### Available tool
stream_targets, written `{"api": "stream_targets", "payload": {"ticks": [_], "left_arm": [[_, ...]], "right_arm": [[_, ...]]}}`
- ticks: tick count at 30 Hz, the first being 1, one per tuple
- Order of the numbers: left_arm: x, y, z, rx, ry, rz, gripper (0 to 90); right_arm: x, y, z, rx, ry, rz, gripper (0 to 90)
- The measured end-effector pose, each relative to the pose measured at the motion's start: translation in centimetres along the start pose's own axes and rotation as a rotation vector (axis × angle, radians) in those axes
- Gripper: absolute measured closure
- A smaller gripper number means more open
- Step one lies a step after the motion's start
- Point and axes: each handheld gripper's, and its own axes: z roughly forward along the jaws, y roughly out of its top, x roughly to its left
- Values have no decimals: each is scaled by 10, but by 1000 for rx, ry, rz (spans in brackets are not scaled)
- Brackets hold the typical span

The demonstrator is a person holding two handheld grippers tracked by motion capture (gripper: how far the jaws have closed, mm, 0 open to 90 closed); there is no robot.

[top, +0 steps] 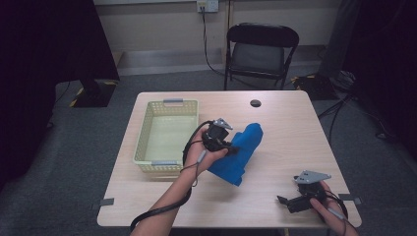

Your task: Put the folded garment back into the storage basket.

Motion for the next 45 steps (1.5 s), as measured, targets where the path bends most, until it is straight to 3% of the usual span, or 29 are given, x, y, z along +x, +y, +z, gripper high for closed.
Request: {"api": "stream_targets", "payload": {"ticks": [15, 45], "left_arm": [[12, 2, -38, -12, 35, -17, 765], [33, -2, -89, -66, 93, -73, 767]], "right_arm": [[0, 0, 0, 0, 0, 0, 0], [0, 0, 0, 0, -1, 0, 0]]}}
